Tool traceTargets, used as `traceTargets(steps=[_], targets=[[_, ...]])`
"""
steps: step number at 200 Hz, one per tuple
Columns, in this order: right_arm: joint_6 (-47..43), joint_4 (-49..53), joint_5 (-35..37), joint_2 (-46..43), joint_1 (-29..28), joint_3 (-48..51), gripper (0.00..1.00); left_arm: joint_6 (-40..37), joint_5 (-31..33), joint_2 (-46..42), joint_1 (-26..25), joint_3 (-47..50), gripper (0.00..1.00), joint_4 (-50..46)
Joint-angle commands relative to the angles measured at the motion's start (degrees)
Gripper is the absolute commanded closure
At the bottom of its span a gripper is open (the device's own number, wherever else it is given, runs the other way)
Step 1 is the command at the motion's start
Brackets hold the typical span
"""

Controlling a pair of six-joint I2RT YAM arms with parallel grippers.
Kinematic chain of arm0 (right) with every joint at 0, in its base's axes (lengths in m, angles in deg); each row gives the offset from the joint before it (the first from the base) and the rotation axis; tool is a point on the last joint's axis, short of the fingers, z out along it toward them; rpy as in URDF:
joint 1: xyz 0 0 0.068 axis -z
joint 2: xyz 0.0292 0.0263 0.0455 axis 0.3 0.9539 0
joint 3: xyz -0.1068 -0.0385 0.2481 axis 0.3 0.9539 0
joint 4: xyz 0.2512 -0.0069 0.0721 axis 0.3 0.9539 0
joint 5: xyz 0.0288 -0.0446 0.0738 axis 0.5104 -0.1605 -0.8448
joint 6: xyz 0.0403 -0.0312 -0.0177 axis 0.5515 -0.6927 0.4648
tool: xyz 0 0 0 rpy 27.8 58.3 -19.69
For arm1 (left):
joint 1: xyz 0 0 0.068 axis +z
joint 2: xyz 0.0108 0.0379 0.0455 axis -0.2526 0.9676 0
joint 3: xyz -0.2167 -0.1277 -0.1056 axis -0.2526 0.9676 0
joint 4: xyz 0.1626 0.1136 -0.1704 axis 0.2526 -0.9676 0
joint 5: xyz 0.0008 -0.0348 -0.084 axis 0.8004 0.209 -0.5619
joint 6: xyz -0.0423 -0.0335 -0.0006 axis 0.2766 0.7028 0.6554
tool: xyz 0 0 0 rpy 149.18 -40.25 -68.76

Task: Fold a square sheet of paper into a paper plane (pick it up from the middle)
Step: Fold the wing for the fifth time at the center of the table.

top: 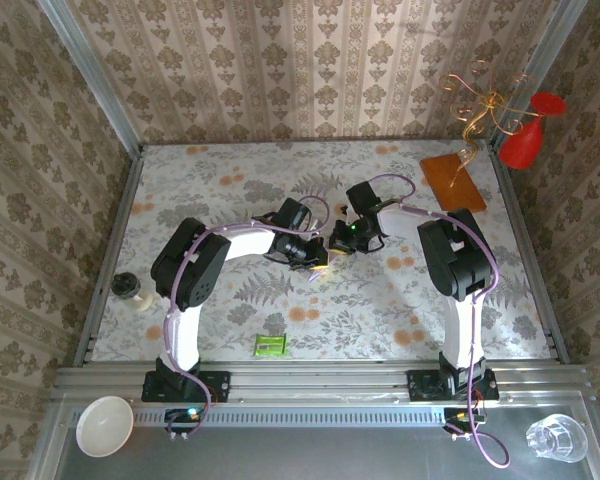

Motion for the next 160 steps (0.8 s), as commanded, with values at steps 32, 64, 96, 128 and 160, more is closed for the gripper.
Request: traceTargets(steps=[32,64,96,128,160], targets=[[-2.33,8.04,6.96,5.44,0.42,0.15,0.91,-4.04,0.92,-0.5,0.25,5.98,1.0,-5.75],[-2.94,9.06,8.09,6.12,0.51,0.06,0.91,-4.99,1.1,-1.8,0.29,8.38,1.0,-7.22],[-3.01,9.23,8.56,6.18,0.6,0.06,0.91,-5.81,1.22,-4.61,-0.02,10.07,1.0,-9.41],[-3.03,9.19,8.49,6.34,0.6,-0.11,0.91,-6.57,1.96,-7.0,-0.19,12.07,1.0,-11.8],[-3.12,9.23,8.49,6.5,0.6,-0.11,0.91,-6.43,2.56,-8.61,-0.18,14.23,1.0,-12.6]])
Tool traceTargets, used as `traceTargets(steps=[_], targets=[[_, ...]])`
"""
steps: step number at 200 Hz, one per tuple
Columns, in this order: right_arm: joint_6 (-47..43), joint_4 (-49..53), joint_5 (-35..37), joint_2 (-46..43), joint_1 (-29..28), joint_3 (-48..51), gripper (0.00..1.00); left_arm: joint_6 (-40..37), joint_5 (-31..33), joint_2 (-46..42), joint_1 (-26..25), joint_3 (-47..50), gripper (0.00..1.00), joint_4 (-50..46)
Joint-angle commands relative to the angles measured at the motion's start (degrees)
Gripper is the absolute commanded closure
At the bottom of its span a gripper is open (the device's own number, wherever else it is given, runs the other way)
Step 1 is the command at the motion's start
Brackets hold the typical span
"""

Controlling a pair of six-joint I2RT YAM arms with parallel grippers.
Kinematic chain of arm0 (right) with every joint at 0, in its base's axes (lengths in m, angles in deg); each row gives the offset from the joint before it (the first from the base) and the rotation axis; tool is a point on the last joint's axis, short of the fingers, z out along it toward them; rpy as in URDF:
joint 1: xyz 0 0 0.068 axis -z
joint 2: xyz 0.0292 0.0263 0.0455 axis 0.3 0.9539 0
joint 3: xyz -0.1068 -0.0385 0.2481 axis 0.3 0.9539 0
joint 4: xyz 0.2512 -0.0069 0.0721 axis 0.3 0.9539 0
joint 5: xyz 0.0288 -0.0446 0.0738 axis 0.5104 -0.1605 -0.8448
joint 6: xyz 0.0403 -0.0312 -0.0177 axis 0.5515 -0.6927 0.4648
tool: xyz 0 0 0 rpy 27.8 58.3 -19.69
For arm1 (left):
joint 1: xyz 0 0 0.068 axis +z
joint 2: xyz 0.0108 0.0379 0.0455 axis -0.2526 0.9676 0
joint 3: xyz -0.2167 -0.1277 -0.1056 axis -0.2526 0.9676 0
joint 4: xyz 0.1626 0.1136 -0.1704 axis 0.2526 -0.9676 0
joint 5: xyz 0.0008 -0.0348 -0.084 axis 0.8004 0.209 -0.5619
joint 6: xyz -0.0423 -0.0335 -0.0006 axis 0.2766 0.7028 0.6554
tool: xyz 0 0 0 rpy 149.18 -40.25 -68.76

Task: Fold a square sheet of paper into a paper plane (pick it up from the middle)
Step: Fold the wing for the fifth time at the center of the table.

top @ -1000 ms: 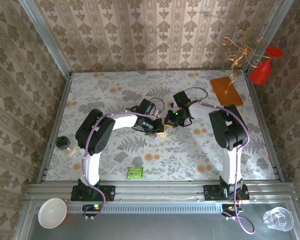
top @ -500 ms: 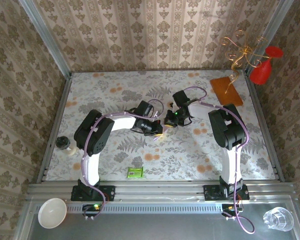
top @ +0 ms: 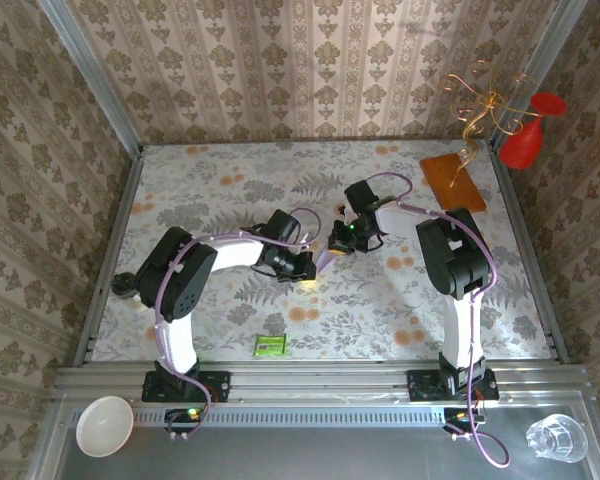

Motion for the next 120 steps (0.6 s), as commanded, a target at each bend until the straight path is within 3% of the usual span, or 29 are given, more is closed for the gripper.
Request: traceTargets(steps=[1,78,120], targets=[[-1.04,6.17,8.53,5.42,0.6,1.94,0.91,-1.28,1.68,-0.98,-0.51,3.71,1.0,-10.43],[-0.96,5.23,7.36,4.31,0.6,2.65,0.91,-0.99,1.75,-11.0,0.04,-0.58,1.0,-8.86],[-0.61,3.66,5.36,4.05,0.6,3.13,0.92,0.67,2.59,-5.0,0.88,-5.24,1.0,-6.2]])
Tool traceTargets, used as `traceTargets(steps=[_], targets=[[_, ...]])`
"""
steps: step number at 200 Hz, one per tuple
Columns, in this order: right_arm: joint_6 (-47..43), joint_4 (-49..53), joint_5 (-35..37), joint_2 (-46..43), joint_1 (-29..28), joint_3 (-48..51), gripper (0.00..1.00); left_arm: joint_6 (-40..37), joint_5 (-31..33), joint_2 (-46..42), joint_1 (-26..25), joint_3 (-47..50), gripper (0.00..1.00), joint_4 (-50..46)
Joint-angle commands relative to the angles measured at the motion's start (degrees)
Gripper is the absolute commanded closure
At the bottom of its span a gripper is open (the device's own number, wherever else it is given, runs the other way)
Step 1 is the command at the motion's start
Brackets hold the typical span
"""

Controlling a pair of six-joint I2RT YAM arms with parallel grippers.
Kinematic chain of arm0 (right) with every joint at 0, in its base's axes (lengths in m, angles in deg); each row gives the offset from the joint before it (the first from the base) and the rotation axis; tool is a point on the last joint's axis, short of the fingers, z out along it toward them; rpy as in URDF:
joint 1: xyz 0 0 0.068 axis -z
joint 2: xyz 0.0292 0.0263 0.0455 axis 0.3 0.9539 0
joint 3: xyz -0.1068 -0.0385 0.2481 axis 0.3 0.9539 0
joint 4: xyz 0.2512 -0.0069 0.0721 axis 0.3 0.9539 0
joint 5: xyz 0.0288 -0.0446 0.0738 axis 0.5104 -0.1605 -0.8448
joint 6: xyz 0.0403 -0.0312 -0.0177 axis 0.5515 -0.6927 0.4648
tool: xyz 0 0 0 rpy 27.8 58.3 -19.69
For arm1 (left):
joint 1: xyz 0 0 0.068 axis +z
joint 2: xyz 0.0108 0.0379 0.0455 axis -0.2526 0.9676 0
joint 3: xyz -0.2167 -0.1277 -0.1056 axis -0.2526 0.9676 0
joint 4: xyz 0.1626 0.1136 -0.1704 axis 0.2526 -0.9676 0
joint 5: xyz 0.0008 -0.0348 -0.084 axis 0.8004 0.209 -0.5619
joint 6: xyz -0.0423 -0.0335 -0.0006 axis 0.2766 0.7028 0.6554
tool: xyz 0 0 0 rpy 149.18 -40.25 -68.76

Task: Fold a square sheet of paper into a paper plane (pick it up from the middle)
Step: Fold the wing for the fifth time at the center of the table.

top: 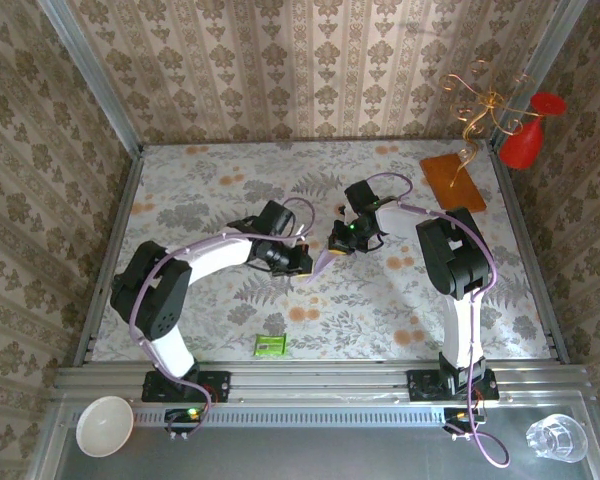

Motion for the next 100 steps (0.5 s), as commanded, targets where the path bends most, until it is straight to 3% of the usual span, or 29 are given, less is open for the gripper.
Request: traceTargets(steps=[1,47,100], targets=[[-0.63,3.75,5.71,4.05,0.55,3.08,0.92,0.76,0.82,3.9,0.73,-2.62,1.0,1.23],[-0.01,2.2,3.22,3.31,0.55,2.51,0.92,3.44,-0.23,12.45,0.57,-9.06,1.0,5.11],[-0.27,1.52,1.13,2.47,0.55,1.27,0.92,3.99,0.24,16.08,0.2,-10.04,1.0,6.91]])
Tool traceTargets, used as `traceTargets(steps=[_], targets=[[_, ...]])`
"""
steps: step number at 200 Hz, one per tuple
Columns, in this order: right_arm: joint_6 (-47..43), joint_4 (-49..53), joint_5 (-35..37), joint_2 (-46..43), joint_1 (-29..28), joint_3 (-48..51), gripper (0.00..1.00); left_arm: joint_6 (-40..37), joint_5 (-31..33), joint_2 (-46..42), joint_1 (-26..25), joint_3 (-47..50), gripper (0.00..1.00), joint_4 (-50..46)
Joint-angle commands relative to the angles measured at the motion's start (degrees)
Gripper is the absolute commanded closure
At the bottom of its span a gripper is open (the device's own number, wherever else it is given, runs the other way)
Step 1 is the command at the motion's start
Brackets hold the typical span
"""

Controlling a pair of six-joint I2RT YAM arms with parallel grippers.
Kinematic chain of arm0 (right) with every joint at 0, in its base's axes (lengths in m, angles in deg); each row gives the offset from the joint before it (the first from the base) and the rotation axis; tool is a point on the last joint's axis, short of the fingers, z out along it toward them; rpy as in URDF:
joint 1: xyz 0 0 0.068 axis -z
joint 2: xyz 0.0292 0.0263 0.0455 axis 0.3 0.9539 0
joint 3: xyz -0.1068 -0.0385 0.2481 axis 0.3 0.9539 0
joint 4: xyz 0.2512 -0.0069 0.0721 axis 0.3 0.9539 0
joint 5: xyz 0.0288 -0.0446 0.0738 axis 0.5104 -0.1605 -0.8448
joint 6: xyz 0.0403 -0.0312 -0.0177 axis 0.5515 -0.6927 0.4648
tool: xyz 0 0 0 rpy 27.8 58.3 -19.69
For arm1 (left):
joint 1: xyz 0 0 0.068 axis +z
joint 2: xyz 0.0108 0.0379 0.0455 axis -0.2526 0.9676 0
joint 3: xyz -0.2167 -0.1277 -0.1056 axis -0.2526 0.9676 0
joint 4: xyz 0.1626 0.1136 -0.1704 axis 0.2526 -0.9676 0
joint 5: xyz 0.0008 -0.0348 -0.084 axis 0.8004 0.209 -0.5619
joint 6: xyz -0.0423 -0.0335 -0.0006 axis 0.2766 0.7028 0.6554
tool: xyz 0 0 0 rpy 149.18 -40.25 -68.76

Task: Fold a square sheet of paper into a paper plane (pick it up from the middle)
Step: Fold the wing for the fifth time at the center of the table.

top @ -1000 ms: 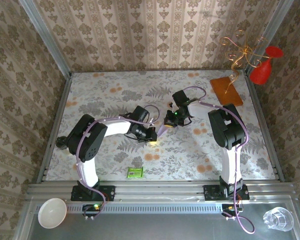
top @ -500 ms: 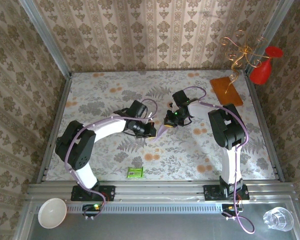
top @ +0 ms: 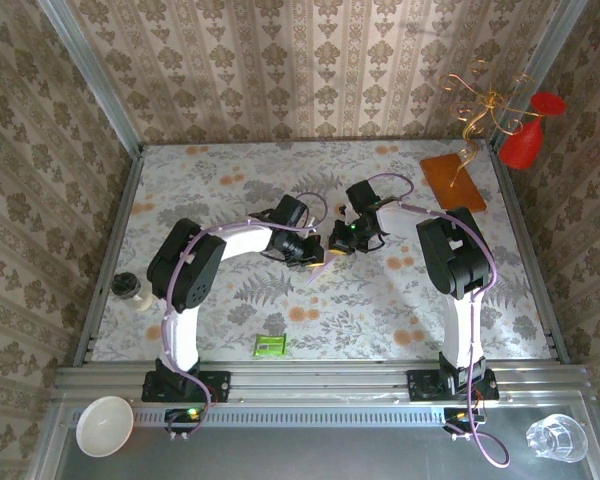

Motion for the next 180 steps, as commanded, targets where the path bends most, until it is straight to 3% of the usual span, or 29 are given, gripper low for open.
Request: traceTargets(steps=[1,88,180], targets=[[-0.3,2.14,2.6,2.43,0.23,0.98,0.92,1.14,0.26,0.88,-0.06,-1.17,1.0,0.56],[-3.77,-4.18,0.29,-5.31,1.54,2.62,0.9,0.89,4.52,2.3,0.12,1.45,1.0,-4.82],[-3.62,-9.03,-3.4,-1.12,2.28,5.84,0.91,0.53,4.97,3.31,0.2,0.35,1.0,-7.65]])
